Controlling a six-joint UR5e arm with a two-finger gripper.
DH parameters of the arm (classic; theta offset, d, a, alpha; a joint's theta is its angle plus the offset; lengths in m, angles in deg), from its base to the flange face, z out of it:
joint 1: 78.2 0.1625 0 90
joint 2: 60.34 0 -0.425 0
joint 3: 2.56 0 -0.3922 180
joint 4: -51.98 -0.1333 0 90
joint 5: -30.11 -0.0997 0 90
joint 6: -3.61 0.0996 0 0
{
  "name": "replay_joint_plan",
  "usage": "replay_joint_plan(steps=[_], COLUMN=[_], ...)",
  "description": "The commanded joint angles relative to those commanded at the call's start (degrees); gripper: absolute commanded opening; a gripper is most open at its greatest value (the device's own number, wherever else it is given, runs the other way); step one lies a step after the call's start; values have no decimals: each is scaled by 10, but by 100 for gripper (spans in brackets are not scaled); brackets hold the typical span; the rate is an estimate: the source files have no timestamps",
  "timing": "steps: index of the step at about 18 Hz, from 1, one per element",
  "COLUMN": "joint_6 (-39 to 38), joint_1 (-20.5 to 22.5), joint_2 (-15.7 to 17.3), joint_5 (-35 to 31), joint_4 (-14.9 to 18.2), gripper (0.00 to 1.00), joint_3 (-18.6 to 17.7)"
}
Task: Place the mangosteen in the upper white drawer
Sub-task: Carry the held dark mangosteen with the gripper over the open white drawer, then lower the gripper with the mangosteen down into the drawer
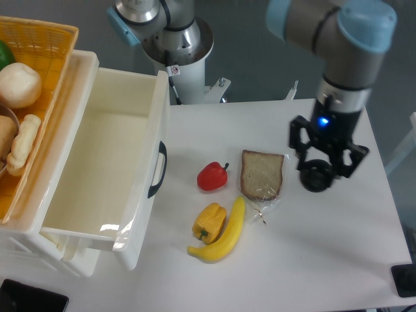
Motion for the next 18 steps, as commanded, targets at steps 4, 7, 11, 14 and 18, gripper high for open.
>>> replay_joint_plan(steps=[4, 7, 11, 14, 18], joint_6=[-42, -74, -74, -74, -75], joint_1=[-53, -76, -105, -133, -152], joint_2=[26, 52, 100, 113, 112], joint_5=[14, 64, 114, 121, 122], joint_4=[2, 3, 3, 3, 3], gripper=[13, 13, 13, 13, 15], joint_3=[-20, -50, -88, -96, -96])
